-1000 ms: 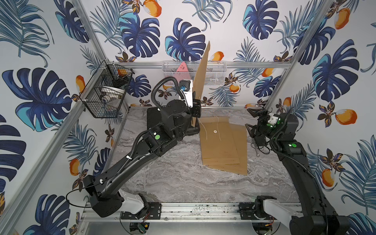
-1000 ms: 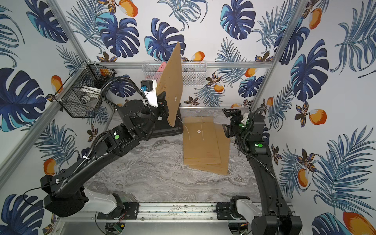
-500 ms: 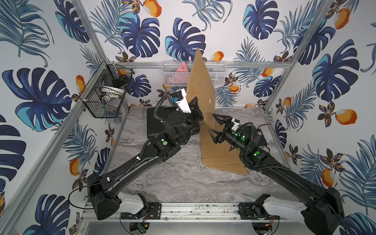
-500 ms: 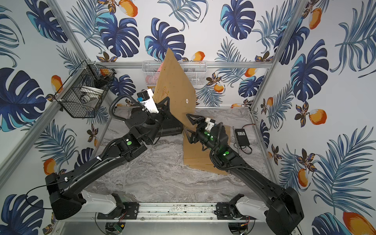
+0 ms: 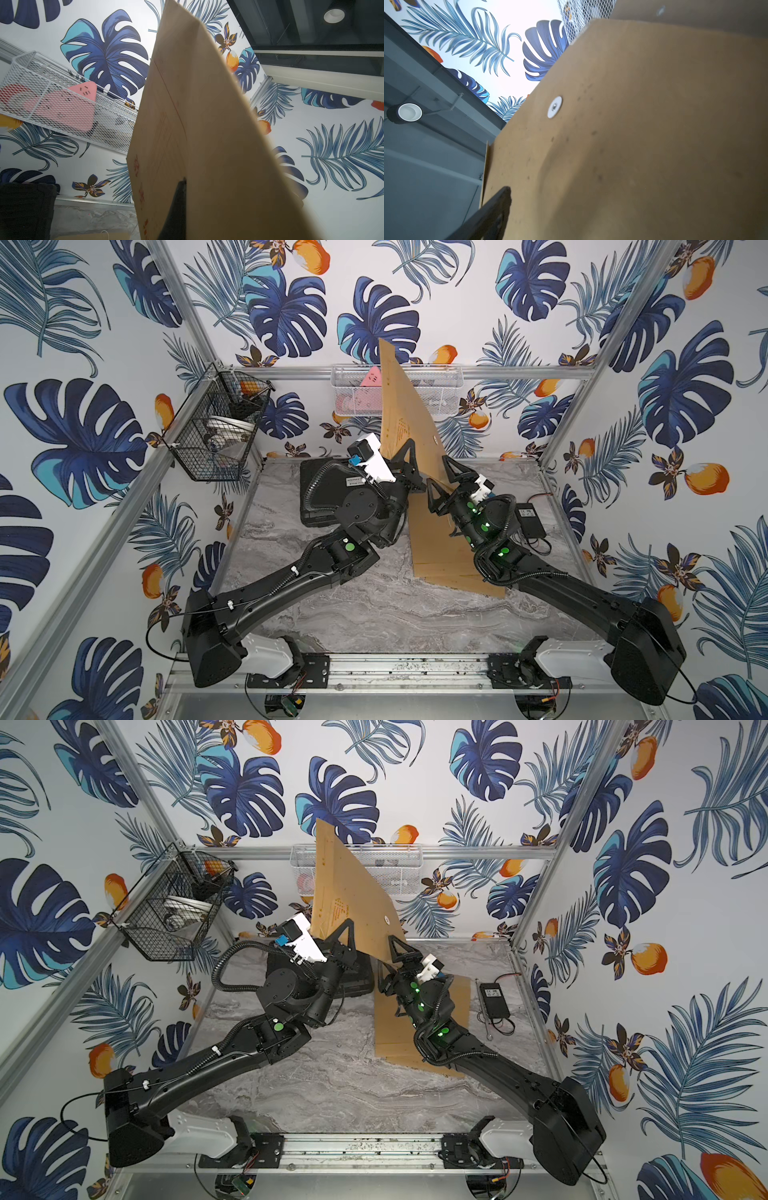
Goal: Close the mouth of the file bag
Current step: Pick up the file bag from the center of the board.
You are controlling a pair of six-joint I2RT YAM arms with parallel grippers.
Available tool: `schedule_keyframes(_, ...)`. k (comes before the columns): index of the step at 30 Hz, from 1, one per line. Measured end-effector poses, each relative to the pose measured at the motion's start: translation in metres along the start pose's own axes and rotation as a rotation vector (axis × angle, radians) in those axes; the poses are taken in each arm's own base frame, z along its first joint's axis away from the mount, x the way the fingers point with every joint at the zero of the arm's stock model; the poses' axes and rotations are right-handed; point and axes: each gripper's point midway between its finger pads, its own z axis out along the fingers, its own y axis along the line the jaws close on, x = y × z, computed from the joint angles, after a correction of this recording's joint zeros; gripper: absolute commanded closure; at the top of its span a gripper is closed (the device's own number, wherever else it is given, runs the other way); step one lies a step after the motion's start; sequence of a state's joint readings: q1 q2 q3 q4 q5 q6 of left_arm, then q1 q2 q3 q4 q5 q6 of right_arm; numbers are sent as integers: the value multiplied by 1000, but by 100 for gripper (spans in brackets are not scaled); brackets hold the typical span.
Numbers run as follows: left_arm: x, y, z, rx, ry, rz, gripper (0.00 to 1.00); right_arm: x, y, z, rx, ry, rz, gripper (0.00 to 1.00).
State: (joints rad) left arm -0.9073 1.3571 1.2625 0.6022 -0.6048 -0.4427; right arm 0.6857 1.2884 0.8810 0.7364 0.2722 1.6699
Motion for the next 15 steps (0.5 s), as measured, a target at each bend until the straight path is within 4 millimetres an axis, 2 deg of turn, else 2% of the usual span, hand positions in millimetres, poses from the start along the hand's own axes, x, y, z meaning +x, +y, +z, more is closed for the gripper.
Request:
schedule_keyframes(3,3,0,-4,4,4,-4,100,-12,1,4,-7,-48,-18,35)
schedule_keyframes(8,5,5,-12,0,12,-8,100,-27,-1,8,-5,-91,-28,84)
schedule_keyframes(10,7,8,-16,-1,27,-5,94,-34,2,8,-13,-107,-30,100)
schedule_keyframes(13,14,15,-24,-6,65,4,71,-43,12,5,-24,-117,-53,100)
schedule_keyframes(15,17,17,-31,-3,105,12,55,-56,20,2,-31,-150,-90,100)
